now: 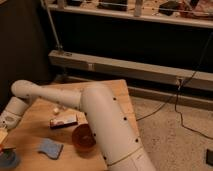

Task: Place the pepper in the ceramic cup

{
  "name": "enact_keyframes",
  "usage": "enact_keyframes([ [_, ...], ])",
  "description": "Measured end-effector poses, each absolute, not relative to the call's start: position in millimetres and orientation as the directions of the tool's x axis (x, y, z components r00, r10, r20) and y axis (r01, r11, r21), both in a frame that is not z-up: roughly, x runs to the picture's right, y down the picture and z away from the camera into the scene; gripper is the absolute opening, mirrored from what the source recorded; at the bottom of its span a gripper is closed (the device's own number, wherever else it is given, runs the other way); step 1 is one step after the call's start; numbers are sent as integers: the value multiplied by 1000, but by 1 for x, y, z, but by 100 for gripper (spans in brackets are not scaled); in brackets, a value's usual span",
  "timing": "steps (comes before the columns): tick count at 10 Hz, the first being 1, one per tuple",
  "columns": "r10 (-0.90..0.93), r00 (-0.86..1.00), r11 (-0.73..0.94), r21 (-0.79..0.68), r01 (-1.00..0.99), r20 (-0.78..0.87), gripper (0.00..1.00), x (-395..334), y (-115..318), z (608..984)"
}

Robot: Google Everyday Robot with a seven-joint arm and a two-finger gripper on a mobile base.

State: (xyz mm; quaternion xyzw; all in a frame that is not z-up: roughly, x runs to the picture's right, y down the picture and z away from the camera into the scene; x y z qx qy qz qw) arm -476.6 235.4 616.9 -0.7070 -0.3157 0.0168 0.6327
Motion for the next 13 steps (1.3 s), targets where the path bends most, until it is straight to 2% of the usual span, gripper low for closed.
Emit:
enact_keyframes([
  [5, 447, 814, 34, -917, 398, 370, 0, -484, 251, 623],
  [13, 431, 835, -26, -921, 389, 341, 0, -498, 272, 622],
])
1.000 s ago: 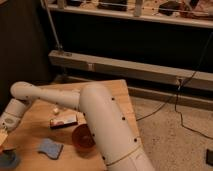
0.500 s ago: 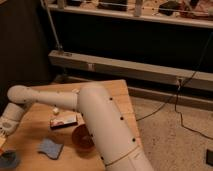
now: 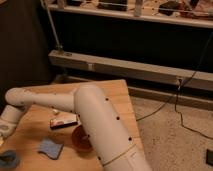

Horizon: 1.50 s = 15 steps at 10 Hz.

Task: Place the pepper in the ceramic cup

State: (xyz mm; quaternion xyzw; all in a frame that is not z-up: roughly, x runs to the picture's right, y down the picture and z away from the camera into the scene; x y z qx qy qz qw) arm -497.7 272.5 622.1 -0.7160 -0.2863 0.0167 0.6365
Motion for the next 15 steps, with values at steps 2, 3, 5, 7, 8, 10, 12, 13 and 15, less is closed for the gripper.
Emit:
enact_keyframes([
  [2, 428, 836, -36, -918, 394, 342, 0, -500, 275, 622],
  [3, 428, 835, -44, -915, 402, 346, 0, -502, 276, 621],
  [5, 440, 826, -67, -904, 422, 352, 0, -507, 275, 617],
  [7, 466, 813, -103, -891, 443, 350, 0, -510, 272, 617],
  [8, 473, 807, -109, -886, 451, 353, 0, -511, 271, 619],
  [10, 480, 793, -99, -876, 473, 375, 0, -511, 271, 625],
  [12, 489, 771, -91, -855, 510, 408, 0, -508, 269, 625],
  [13, 498, 751, -97, -833, 545, 433, 0, -505, 267, 620],
  [15, 536, 687, -154, -743, 651, 490, 0, -491, 256, 605],
])
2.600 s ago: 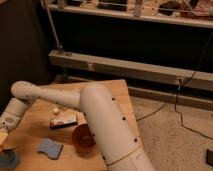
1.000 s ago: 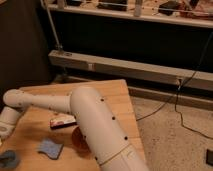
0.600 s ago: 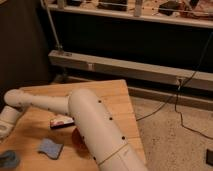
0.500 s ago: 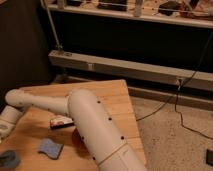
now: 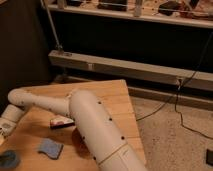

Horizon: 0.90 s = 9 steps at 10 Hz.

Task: Place the pepper in the ceramic cup

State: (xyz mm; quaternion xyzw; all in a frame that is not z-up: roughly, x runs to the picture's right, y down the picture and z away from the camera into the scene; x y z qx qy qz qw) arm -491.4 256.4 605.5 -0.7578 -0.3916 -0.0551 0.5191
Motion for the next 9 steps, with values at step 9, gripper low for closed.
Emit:
enact_keyframes([
  [9, 487, 642, -125, -681, 722, 591, 0, -497, 269, 620],
])
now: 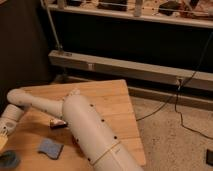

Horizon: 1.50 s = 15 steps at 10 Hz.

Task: Place the pepper in the ceramic cup

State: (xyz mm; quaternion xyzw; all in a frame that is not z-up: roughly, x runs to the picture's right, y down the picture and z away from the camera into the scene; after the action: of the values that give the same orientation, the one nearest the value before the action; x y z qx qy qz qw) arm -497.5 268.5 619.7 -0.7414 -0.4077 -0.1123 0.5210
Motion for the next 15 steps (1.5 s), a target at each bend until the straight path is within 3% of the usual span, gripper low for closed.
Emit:
enact_keyframes([
  [15, 441, 654, -131, -677, 725, 615, 0, -496, 287, 633],
])
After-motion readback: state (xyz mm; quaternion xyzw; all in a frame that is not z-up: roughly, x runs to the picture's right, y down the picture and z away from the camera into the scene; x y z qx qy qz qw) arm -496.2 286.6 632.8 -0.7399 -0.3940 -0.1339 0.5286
